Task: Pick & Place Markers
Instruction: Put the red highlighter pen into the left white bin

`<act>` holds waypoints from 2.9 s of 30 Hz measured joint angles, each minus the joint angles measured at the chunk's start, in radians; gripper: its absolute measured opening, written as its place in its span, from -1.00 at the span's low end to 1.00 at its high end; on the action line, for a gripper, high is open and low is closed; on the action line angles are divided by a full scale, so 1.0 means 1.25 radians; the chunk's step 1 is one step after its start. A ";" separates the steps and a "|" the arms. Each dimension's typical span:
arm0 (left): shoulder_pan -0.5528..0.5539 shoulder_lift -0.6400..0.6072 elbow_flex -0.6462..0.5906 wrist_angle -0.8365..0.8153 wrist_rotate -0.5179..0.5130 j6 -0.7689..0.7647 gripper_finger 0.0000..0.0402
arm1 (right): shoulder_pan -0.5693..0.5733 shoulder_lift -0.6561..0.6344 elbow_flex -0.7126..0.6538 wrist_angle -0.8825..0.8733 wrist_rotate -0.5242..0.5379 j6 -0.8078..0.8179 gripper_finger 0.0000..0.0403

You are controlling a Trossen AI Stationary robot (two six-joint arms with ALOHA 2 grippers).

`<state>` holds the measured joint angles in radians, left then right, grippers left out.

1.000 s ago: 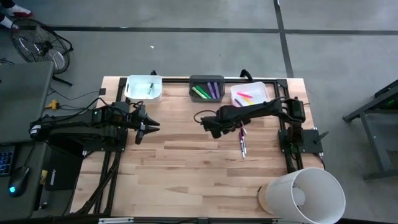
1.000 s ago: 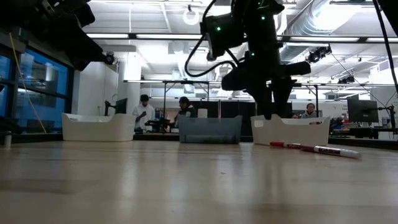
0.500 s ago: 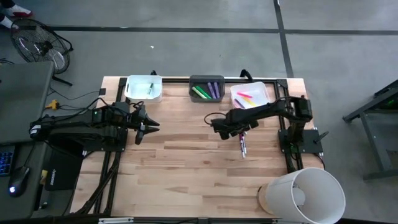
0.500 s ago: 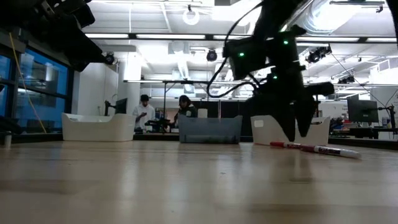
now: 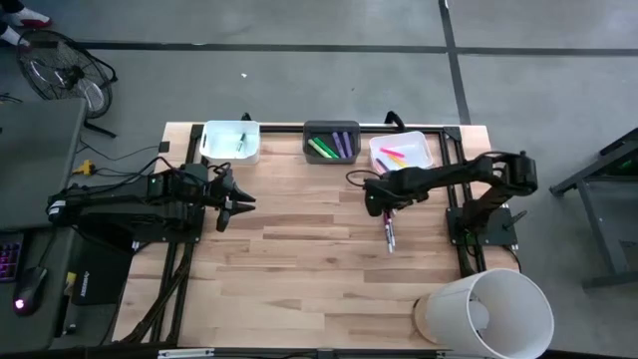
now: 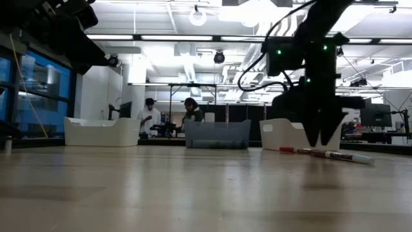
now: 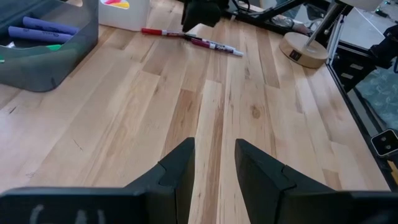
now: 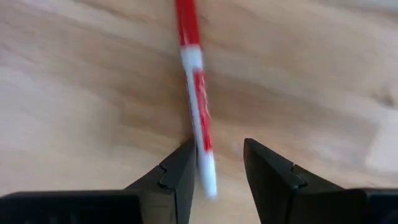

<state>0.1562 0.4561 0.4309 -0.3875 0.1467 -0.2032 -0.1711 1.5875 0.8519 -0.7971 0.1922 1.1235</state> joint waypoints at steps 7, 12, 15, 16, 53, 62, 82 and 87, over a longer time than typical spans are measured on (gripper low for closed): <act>0.000 0.000 0.000 -0.007 0.000 -0.007 -0.44 | -0.019 -0.001 -0.059 0.115 -0.007 -0.041 -0.39; 0.000 0.000 0.000 -0.008 0.000 -0.008 -0.44 | -0.020 -0.005 -0.087 0.155 -0.008 -0.040 -0.39; 0.000 0.000 0.000 -0.008 0.000 -0.008 -0.44 | -0.020 -0.005 -0.088 0.156 -0.011 -0.044 -0.40; 0.000 0.000 0.000 -0.008 -0.001 -0.008 -0.44 | -0.020 -0.005 -0.088 0.156 -0.011 -0.048 -0.40; 0.000 0.000 -0.001 -0.010 -0.001 -0.013 -0.44 | -0.020 -0.146 -0.093 0.176 -0.024 -0.095 -0.85; 0.000 0.000 -0.001 -0.010 -0.001 -0.031 -0.44 | 0.000 -0.239 -0.092 0.252 0.019 -0.136 -0.86; 0.000 0.084 -0.001 0.196 -0.067 -0.007 -0.44 | 0.129 -0.319 -0.091 0.525 0.182 -0.471 -0.87; 0.000 0.162 -0.001 0.241 -0.102 -0.003 -0.44 | 0.153 -0.319 -0.090 0.614 0.211 -0.549 -0.85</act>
<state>0.1566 0.6589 0.4297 -0.0868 0.0196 -0.2067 0.0205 1.1893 0.7391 -0.0292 0.4561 0.4368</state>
